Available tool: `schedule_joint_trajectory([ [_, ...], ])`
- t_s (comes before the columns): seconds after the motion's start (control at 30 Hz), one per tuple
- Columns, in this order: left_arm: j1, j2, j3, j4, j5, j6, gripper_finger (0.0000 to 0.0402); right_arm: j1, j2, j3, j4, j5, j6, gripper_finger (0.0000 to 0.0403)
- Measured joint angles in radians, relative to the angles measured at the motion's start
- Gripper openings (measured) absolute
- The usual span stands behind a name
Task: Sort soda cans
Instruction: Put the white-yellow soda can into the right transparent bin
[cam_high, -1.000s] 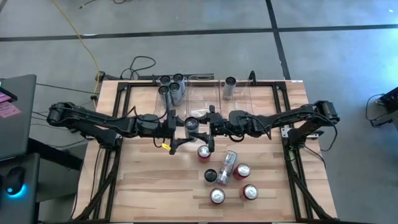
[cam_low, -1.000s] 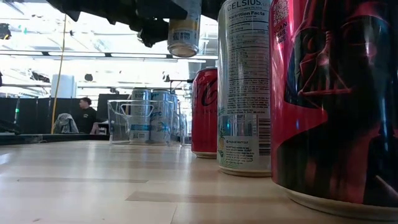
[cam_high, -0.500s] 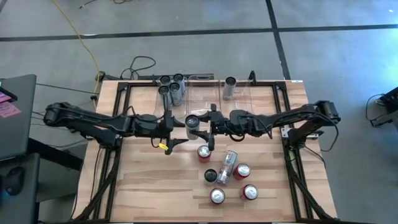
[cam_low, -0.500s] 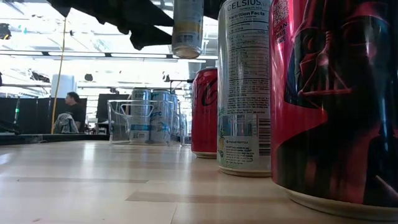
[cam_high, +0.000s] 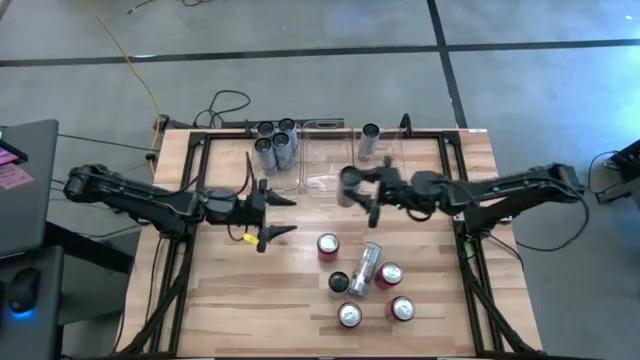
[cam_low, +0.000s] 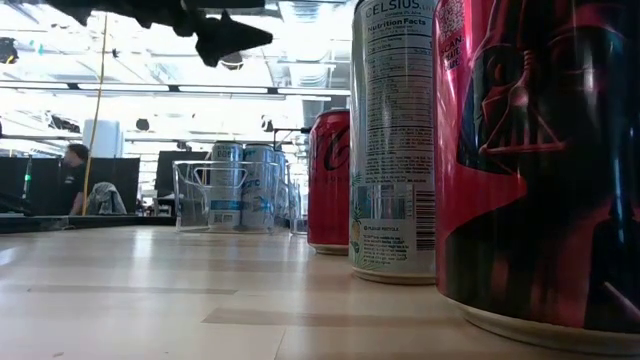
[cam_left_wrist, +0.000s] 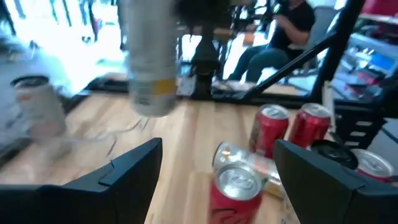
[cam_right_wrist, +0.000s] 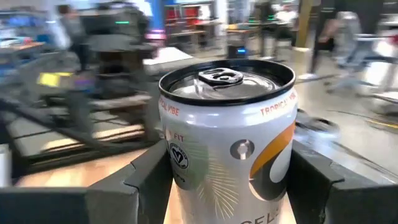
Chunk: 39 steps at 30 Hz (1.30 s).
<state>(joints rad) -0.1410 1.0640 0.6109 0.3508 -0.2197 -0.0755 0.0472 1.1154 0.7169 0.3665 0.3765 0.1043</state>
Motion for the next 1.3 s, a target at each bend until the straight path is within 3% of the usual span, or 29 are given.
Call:
schedule_joint_trajectory([
  [0.23,-0.004,0.0,-0.073,0.128,-0.097,0.006,0.0304,-0.17,-0.201,-0.244,0.073,0.107,0.042,0.0257],
  [0.5,-0.002,0.0,-0.074,0.155,-0.098,0.015,0.0304,-0.455,-0.212,-0.427,0.202,0.098,0.108,0.0257],
  [0.63,-0.002,0.0,-0.074,0.154,-0.1,0.014,0.0304,-0.546,-0.208,-0.517,0.359,0.079,0.165,0.0257],
  [0.93,0.003,0.0,-0.074,0.16,-0.114,0.013,0.0304,-0.616,-0.086,-0.537,0.456,0.047,0.194,0.0257],
  [1.3,0.029,0.0,-0.074,0.16,-0.165,-0.029,0.0304,-0.704,0.199,-0.514,0.623,-0.007,0.228,0.0257],
])
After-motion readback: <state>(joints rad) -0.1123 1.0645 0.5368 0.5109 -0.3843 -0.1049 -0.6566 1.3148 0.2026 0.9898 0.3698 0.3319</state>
